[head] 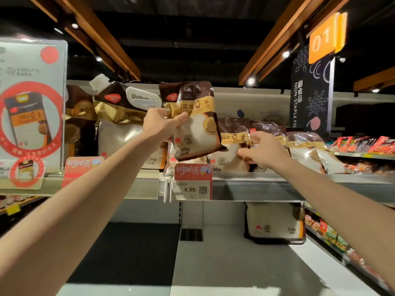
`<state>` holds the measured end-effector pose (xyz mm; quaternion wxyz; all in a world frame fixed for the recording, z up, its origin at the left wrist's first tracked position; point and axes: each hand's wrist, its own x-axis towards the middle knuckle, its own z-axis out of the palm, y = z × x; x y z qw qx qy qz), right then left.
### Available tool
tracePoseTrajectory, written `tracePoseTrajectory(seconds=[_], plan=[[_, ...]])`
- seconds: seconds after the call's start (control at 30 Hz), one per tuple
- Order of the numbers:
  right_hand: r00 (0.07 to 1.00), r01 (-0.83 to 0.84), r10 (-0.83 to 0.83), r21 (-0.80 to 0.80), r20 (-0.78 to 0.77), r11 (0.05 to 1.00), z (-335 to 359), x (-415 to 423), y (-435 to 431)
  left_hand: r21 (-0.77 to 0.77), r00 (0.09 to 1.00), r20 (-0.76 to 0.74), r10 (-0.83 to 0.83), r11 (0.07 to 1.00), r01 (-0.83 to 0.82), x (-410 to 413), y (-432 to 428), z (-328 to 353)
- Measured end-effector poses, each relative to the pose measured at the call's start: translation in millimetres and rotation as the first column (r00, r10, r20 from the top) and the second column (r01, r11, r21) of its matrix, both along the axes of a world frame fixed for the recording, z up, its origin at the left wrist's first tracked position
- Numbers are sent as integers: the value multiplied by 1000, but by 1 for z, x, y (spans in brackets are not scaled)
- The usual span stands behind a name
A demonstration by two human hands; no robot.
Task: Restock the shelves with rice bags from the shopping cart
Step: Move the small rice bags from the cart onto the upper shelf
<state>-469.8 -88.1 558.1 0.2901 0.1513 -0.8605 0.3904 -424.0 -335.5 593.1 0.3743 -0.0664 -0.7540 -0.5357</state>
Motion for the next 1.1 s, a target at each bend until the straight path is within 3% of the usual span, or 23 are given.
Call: tracePoseTrajectory(seconds=[0.07, 0.13, 0.27, 0.4, 0.47, 0.53, 0.63, 0.7, 0.83, 0.93, 1.03, 1.1], plan=[[994, -51, 36, -142, -100, 989, 5, 9, -3, 35, 995, 25, -93, 995, 92, 2, 15, 0], [984, -177, 168, -252, -57, 952, 11, 22, -2, 7, 990, 21, -140, 990, 140, -2, 31, 1], [966, -207, 227, -154, 125, 966, 12, 35, 22, -95, 976, -27, -216, 972, 213, -7, 74, -1], [986, -168, 165, -200, -35, 965, 12, 31, 65, -145, 946, 10, -324, 936, 321, -10, 120, -6], [989, -100, 69, -245, -133, 964, 11, 26, 87, -259, 967, 18, -253, 933, 249, -19, 141, -10], [985, 16, -71, -328, -156, 944, 9, 15, 111, -424, 995, 55, -79, 901, 95, -30, 158, -16], [973, 110, -192, -482, -124, 869, 12, 4, 143, -691, 980, 111, 166, 721, -44, -46, 177, -31], [975, 181, -223, -529, -16, 829, 15, 2, 160, -764, 967, 107, 233, 641, -70, -58, 187, -39], [931, 262, -182, -234, 315, 936, 6, -7, 181, -747, 986, 46, 161, 660, -73, -63, 182, -43], [898, 264, -263, 46, 354, 964, 1, -11, 183, -771, 993, 112, 24, 633, 72, -54, 164, -35], [906, 206, -182, -21, 382, 978, 6, -15, 182, -791, 948, 312, -62, 536, 295, -51, 138, -27], [909, 157, -120, -60, 399, 986, 6, -16, 183, -841, 968, 248, -34, 488, 233, -55, 131, -29]])
